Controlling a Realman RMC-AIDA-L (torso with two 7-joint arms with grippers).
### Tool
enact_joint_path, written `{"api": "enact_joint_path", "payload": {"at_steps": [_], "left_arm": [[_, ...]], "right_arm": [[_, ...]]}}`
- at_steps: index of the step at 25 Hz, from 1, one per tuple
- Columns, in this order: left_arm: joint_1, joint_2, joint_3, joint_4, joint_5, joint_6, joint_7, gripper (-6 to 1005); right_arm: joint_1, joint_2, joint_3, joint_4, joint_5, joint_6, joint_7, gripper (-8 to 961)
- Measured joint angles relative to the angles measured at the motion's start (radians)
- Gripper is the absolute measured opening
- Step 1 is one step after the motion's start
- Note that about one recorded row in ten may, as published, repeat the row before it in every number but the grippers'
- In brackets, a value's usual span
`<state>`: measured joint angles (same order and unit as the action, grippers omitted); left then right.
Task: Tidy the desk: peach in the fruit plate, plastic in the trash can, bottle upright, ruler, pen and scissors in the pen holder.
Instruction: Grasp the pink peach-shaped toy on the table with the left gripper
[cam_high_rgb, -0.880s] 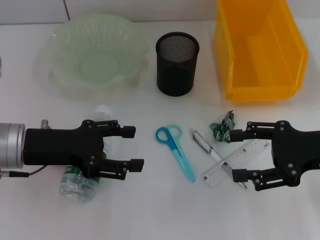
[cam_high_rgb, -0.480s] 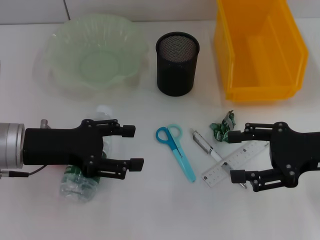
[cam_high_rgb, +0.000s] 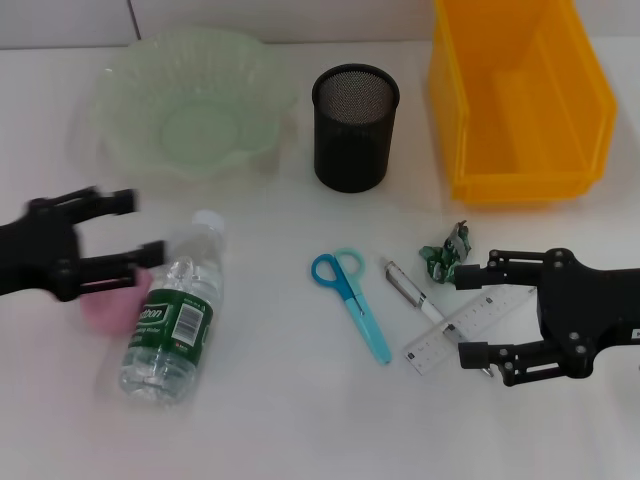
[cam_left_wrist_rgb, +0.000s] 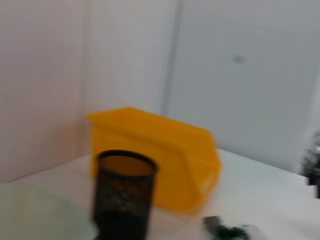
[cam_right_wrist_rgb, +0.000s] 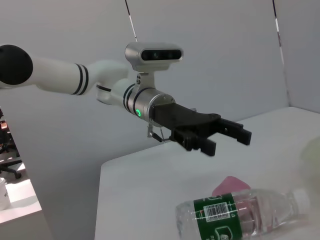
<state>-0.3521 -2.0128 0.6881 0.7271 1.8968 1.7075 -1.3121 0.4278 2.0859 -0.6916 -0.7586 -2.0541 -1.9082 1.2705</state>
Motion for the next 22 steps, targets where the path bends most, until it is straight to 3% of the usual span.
{"api": "enact_joint_path", "payload": {"at_steps": [3, 5, 6, 8, 13, 15, 22], "left_arm": [[0.046, 0.038, -0.076, -0.062, 0.001, -0.019, 0.007, 814], [0.046, 0.038, -0.076, -0.062, 0.001, -0.019, 0.007, 804], [0.081, 0.042, -0.095, -0.082, 0.001, -0.045, 0.022, 798], [0.098, 0.033, -0.083, -0.086, 0.006, -0.116, 0.028, 788], [0.097, 0.030, -0.079, -0.088, 0.015, -0.138, 0.028, 762], [0.074, 0.016, -0.077, -0.090, 0.087, -0.203, 0.028, 752], [0.069, -0.003, -0.072, -0.083, 0.115, -0.264, 0.060, 716]], "right_arm": [[-0.004, 0.000, 0.005, 0.004, 0.000, 0.000, -0.001, 837], [-0.004, 0.000, 0.008, 0.010, 0.000, 0.002, -0.002, 837], [-0.004, 0.000, 0.008, 0.015, 0.000, 0.005, -0.002, 837], [-0.002, 0.000, 0.006, 0.020, 0.000, 0.010, -0.002, 837], [-0.003, 0.000, 0.008, 0.021, 0.000, 0.013, -0.002, 837], [-0.005, 0.000, 0.010, 0.022, 0.000, 0.013, -0.002, 837], [-0.010, 0.000, 0.011, 0.023, 0.001, 0.012, -0.002, 838]]}}
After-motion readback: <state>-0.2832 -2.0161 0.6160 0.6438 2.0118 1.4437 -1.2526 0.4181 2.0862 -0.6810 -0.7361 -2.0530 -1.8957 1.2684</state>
